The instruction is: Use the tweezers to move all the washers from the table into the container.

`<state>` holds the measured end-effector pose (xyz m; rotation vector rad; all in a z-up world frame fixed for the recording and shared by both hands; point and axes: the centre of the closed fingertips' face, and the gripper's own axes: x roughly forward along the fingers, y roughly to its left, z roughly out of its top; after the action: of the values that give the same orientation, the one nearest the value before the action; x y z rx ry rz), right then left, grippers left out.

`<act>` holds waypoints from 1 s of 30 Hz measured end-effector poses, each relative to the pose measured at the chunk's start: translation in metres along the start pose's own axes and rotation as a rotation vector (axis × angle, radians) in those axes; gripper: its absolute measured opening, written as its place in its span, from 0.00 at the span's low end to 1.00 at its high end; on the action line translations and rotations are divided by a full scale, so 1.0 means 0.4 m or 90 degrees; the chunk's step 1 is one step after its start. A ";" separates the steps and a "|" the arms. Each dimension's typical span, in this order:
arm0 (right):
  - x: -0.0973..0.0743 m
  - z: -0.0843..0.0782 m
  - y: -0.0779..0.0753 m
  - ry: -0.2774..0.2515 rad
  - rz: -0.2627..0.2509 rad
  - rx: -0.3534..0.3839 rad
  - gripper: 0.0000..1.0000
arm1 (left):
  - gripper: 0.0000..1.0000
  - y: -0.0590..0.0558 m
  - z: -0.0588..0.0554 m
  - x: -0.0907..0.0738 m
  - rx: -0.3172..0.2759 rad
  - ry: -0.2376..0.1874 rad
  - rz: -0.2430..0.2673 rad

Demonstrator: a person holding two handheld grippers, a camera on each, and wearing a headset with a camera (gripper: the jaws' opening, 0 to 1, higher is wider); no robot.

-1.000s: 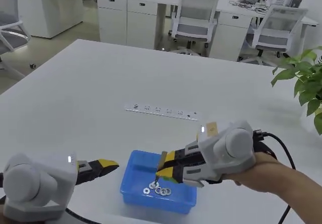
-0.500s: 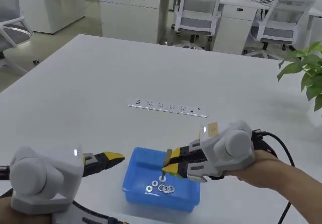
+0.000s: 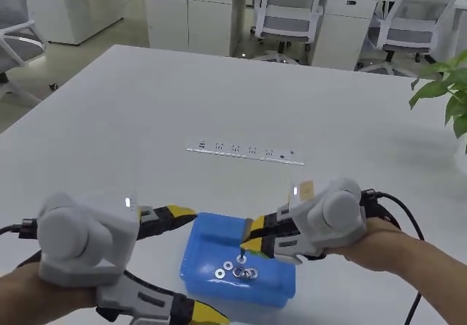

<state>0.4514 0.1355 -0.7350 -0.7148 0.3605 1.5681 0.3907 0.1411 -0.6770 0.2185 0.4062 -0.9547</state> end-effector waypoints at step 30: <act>0.011 -0.034 0.008 0.012 0.010 -0.003 0.09 | 0.19 0.087 0.025 0.120 0.100 0.037 -0.020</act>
<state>0.4515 0.1299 -0.7487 -0.7321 0.3770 1.5781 0.4465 0.1215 -0.6886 0.3847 0.3898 -1.0139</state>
